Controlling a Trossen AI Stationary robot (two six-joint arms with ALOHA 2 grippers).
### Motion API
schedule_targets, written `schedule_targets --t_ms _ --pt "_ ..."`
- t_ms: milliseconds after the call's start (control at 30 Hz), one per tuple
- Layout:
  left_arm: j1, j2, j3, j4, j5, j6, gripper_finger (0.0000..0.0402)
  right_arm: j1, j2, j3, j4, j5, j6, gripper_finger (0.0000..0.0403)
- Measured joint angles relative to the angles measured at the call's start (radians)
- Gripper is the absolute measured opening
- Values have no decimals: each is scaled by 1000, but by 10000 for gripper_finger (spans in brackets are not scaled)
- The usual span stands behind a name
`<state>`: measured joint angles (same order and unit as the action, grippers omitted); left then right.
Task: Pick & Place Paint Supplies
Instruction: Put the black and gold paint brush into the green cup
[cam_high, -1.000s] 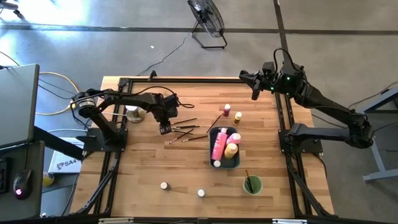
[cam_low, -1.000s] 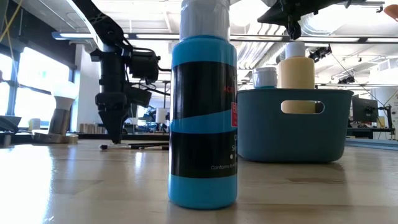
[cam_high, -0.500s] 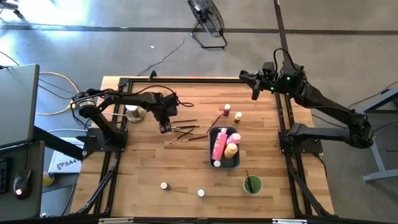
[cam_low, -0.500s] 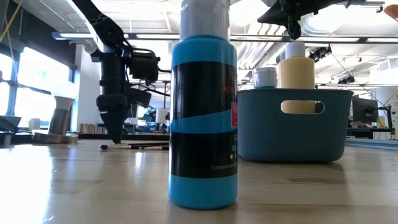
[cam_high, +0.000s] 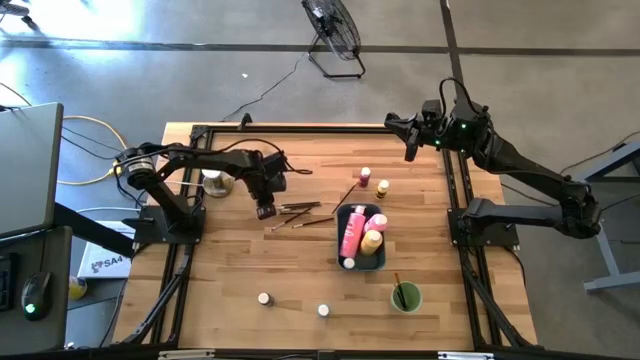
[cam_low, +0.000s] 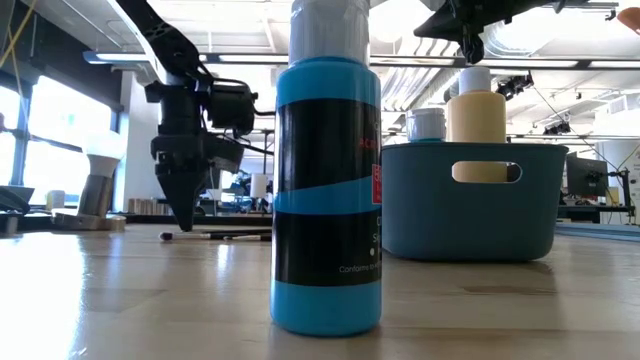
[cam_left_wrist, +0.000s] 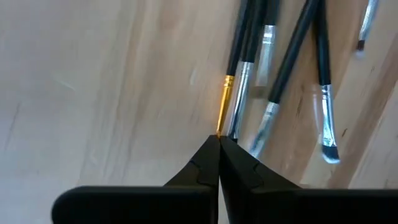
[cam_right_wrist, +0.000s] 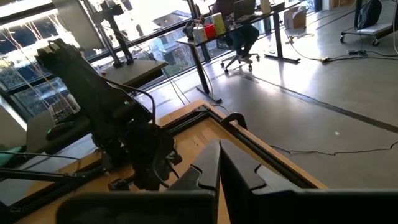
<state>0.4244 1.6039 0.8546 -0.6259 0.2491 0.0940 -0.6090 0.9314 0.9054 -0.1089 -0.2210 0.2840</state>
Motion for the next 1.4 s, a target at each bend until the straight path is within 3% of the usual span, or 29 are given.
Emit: schedule_targets --t_ms 400,633,933,1200,1300,1400 --pt "1 0 128 -45 -96 -8 0 0 0 0 0 -51 0 2" --pt "10 0 274 -181 -149 15 0 0 0 0 3 -51 -57 2" --pt "95 -1 628 -446 -147 36 0 0 0 0 54 -55 -132 2" --pt "162 -2 950 -689 -138 67 0 16 0 0 197 -148 -101 2" --pt "185 -2 1037 -774 -96 67 0 60 0 0 249 -107 -104 2" --pt "201 -2 1095 -839 -69 59 0 128 0 3 258 15 -145 2"
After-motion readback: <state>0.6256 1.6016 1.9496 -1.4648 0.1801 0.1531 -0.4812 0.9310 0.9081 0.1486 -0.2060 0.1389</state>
